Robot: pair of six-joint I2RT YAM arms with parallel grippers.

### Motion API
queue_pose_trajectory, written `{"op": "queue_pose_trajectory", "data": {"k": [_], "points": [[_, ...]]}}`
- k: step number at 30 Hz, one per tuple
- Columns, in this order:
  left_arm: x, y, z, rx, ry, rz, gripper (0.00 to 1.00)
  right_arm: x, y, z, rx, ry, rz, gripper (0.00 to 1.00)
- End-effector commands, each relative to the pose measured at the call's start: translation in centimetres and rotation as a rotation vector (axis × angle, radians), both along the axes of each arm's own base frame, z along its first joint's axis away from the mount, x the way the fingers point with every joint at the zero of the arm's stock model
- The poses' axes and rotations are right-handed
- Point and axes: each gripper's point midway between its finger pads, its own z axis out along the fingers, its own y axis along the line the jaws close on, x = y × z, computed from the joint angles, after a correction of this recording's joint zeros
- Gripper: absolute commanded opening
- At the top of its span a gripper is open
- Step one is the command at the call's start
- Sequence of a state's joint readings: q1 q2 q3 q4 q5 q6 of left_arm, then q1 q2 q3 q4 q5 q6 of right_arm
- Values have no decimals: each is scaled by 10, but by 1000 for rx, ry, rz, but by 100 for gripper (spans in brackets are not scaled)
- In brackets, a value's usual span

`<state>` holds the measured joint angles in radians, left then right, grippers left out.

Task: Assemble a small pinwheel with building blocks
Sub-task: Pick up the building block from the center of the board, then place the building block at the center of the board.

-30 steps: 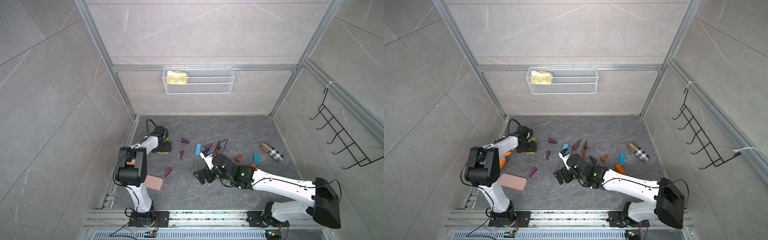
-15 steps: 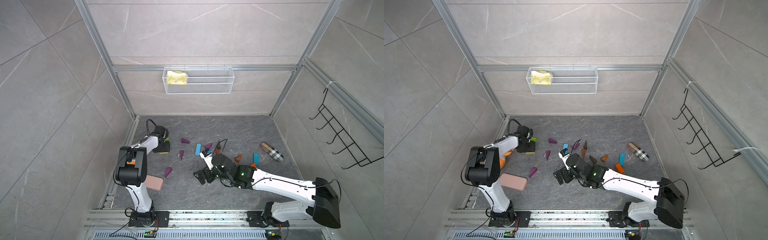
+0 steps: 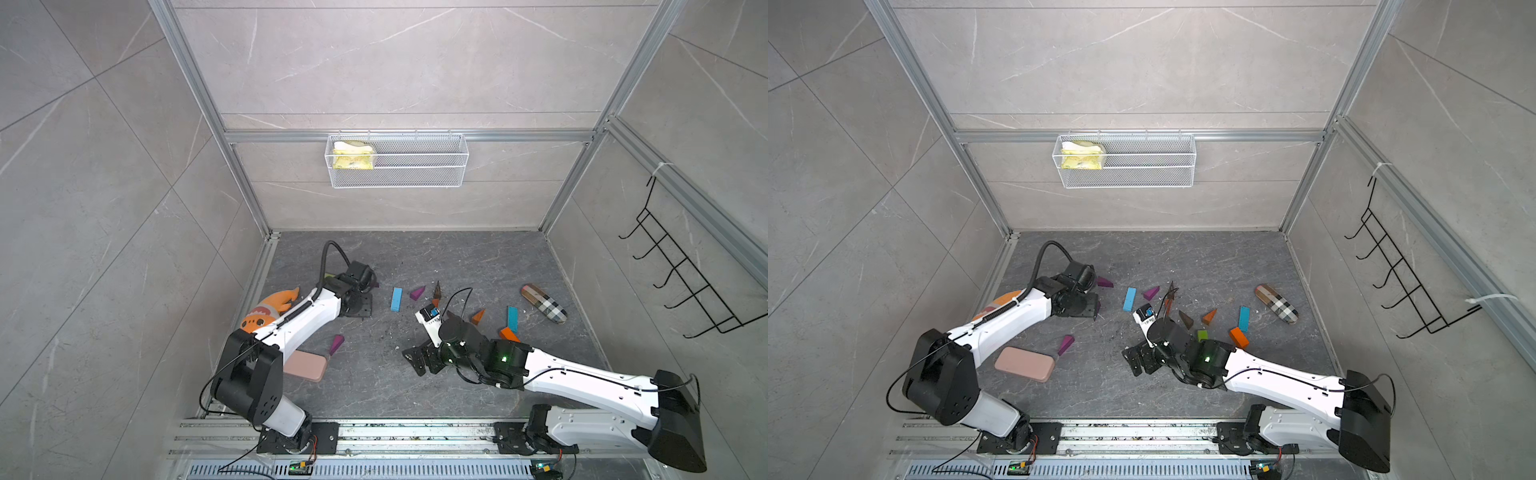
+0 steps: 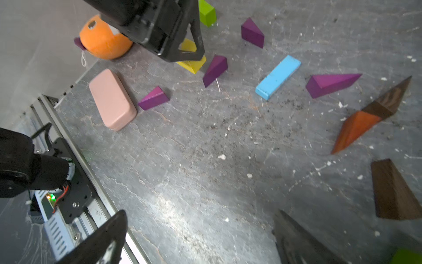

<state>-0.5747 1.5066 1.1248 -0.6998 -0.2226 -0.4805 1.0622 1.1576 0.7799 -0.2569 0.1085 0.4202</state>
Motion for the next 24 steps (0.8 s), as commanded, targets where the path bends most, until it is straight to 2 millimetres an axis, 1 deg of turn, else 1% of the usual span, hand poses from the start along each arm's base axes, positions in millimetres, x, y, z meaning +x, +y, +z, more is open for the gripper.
{"op": "queue_pose_trajectory", "data": {"k": [1, 4, 8, 12, 17, 20, 24], "points": [[-36, 9, 4, 50, 27, 121, 53, -10, -20, -14, -30, 39, -37, 100], [-56, -10, -6, 38, 45, 115, 53, -20, -29, -30, -45, 68, -30, 100], [-72, -24, -22, 64, 70, 111, 54, -31, -37, -40, -58, 68, -19, 99], [-81, -36, -33, 62, 86, 111, 54, -34, -46, -38, -55, 51, -29, 100], [-86, -55, -42, 40, 89, 98, 54, -34, -51, -34, -60, 33, -31, 100], [-90, -58, -48, 49, 102, 96, 54, -34, -51, -32, -66, 29, -27, 100], [-93, -60, -55, 42, 103, 98, 54, -35, -53, -34, -44, 29, -34, 99]]}}
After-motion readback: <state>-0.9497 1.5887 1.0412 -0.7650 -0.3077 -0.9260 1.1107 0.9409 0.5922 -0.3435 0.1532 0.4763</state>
